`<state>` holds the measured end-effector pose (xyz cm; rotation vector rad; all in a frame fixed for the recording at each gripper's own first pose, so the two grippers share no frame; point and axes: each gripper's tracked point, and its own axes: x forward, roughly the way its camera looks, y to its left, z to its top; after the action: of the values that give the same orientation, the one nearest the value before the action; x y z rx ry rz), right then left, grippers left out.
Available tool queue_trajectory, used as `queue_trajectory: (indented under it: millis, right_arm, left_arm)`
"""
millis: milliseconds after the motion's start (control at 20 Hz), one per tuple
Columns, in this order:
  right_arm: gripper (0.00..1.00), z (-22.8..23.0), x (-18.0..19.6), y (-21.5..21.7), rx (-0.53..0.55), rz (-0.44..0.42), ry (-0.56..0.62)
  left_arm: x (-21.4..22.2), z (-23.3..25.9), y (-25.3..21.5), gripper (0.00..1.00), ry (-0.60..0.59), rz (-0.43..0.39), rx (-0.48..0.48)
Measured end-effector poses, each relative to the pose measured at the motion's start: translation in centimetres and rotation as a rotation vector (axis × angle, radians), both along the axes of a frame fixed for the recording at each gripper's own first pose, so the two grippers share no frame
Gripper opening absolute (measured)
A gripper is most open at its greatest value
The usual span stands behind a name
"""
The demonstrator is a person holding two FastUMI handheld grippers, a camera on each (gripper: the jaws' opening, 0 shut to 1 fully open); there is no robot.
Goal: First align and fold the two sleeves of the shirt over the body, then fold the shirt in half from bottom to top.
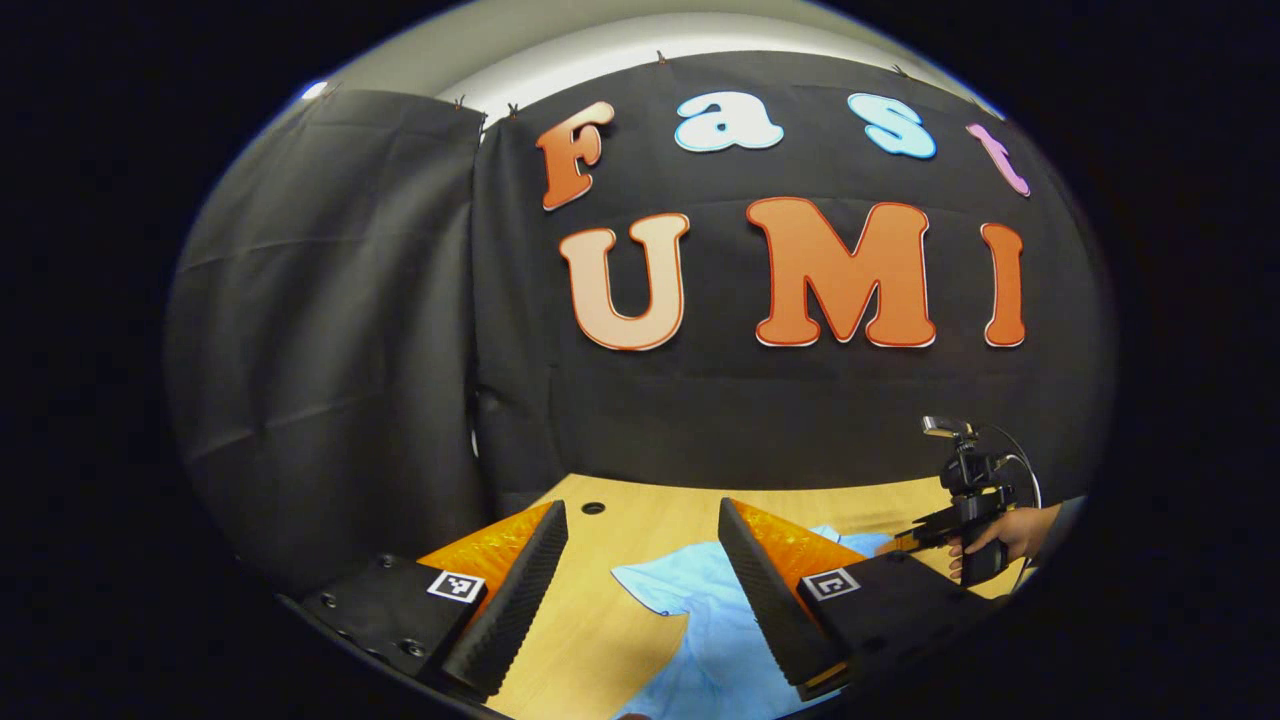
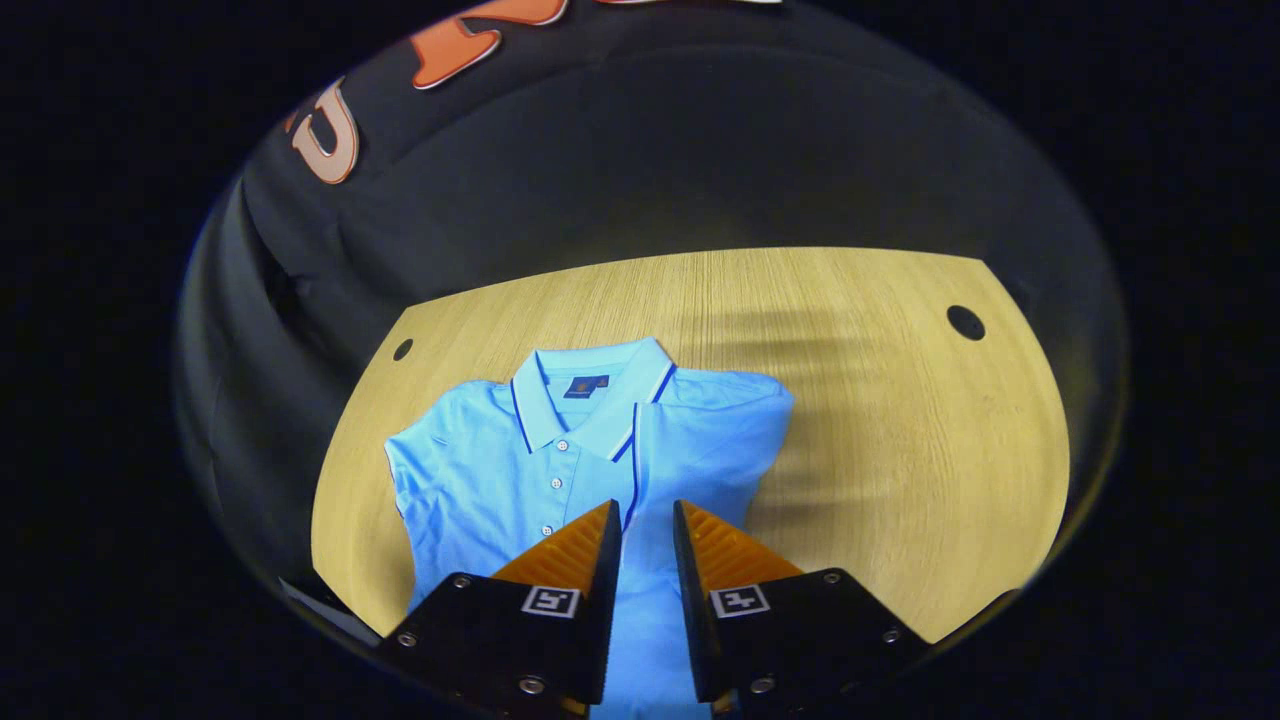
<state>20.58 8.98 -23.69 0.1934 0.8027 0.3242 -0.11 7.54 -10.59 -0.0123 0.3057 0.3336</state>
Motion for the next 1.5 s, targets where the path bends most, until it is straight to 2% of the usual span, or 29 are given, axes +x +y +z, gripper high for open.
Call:
queue_trajectory:
  millis: [100, 150, 200, 300, 500, 800, 850, 900, 1000, 1150, 1450, 1500]
  right_arm:
    - [0.44, 1.3, -0.8, -0.9, -0.012, -0.038, -0.029]
    - [0.47, 1.9, -1.4, -1.2, -0.014, -0.061, -0.037]
    - [0.55, 2.5, -2.0, -1.6, -0.012, -0.081, -0.045]
    - [0.66, 3.6, -3.5, -2.1, -0.001, -0.122, -0.054]
    - [0.82, 5.3, -6.4, -3.3, 0.001, -0.196, -0.093]
    - [0.93, 6.0, -10.7, -4.4, -0.028, -0.289, -0.133]
    - [0.94, 6.2, -11.3, -4.7, -0.034, -0.306, -0.142]
    - [0.94, 6.3, -12.0, -4.9, -0.039, -0.323, -0.146]
    - [0.95, 6.4, -13.5, -5.3, -0.041, -0.358, -0.143]
    - [0.95, 6.7, -15.7, -6.5, -0.051, -0.405, -0.144]
    - [0.96, 5.8, -18.1, -8.7, -0.144, -0.453, -0.134]
    - [0.96, 5.7, -18.3, -8.9, -0.146, -0.459, -0.132]
  left_arm:
    - [1.4, -2.7, 1.2, 0.97, 0.048, -0.049, -0.090]
    - [2.3, -4.0, 1.8, 1.00, 0.083, -0.074, -0.135]
    - [2.8, -5.6, 2.2, 0.99, 0.117, -0.106, -0.176]
    - [3.7, -8.4, 3.0, 0.98, 0.207, -0.166, -0.235]
    - [6.0, -13.1, 4.1, 0.97, 0.351, -0.224, -0.334]
    - [9.3, -18.8, 5.0, 1.00, 0.528, -0.318, -0.367]
    - [9.8, -19.8, 5.1, 0.96, 0.551, -0.327, -0.378]
    - [10.1, -20.8, 5.3, 0.98, 0.577, -0.328, -0.390]
    - [10.9, -23.1, 5.6, 0.96, 0.637, -0.315, -0.426]
    - [11.7, -27.4, 5.9, 0.99, 0.760, -0.287, -0.459]
    - [12.4, -34.4, 6.2, 0.99, 0.947, -0.243, -0.408]
    - [12.7, -34.9, 6.1, 0.98, 0.964, -0.233, -0.422]
